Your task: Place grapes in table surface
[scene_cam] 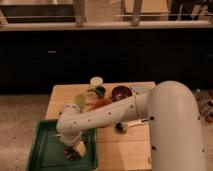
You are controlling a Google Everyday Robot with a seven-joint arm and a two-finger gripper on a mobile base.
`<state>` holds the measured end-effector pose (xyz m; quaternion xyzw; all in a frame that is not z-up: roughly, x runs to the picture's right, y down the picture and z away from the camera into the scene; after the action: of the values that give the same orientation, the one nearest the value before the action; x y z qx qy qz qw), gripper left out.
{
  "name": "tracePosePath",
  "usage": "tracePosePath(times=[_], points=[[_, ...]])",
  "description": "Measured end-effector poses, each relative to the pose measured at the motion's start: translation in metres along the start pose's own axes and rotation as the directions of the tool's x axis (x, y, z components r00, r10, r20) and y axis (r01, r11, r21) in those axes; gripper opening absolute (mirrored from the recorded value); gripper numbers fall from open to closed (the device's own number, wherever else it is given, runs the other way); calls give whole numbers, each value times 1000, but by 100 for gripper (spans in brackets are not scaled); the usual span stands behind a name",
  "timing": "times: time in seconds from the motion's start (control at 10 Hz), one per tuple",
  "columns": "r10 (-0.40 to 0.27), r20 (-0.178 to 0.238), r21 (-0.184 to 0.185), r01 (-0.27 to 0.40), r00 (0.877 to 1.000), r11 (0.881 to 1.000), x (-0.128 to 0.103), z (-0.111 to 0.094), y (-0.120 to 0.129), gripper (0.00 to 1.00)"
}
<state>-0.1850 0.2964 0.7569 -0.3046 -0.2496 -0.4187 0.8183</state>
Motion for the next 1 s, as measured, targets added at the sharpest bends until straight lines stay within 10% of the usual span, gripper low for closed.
tracePosePath(times=[0.7,1.0], points=[[-98,100,4,98,990,995,-4,9,-5,79],[-110,115,0,111,987,994,-1,12,-5,56]])
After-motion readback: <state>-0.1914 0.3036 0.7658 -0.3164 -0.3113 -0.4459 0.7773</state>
